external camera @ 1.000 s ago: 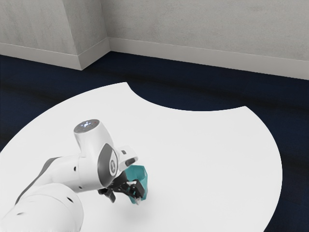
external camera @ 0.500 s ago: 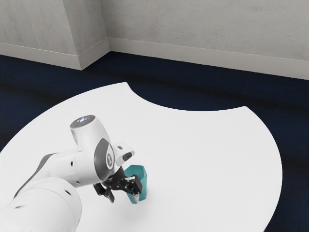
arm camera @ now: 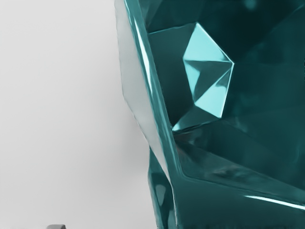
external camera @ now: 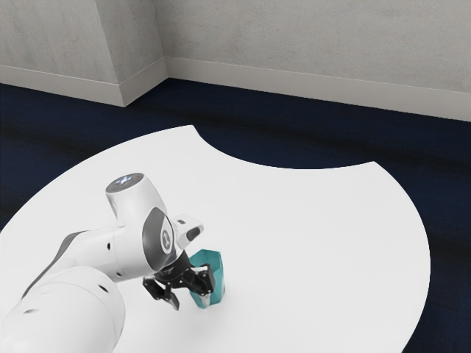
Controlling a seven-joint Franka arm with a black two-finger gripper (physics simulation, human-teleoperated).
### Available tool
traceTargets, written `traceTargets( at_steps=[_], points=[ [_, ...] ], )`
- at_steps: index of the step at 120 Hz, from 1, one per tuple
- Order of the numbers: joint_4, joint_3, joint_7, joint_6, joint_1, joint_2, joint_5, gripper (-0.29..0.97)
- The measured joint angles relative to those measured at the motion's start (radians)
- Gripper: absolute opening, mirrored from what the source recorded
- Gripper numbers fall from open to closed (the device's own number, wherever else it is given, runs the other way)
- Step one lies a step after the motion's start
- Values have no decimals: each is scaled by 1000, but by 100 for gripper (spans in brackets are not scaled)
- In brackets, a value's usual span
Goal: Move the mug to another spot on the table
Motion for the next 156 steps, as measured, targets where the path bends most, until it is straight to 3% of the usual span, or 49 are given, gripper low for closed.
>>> traceTargets(
  at_steps=[52,86,156],
  points=[
    [20,3,-11,20,7,-1,-39,36],
    [18,-5,1,37,9,-2,-32,17],
    [67,119,32,30,9,-1,167,5]
  ],
)
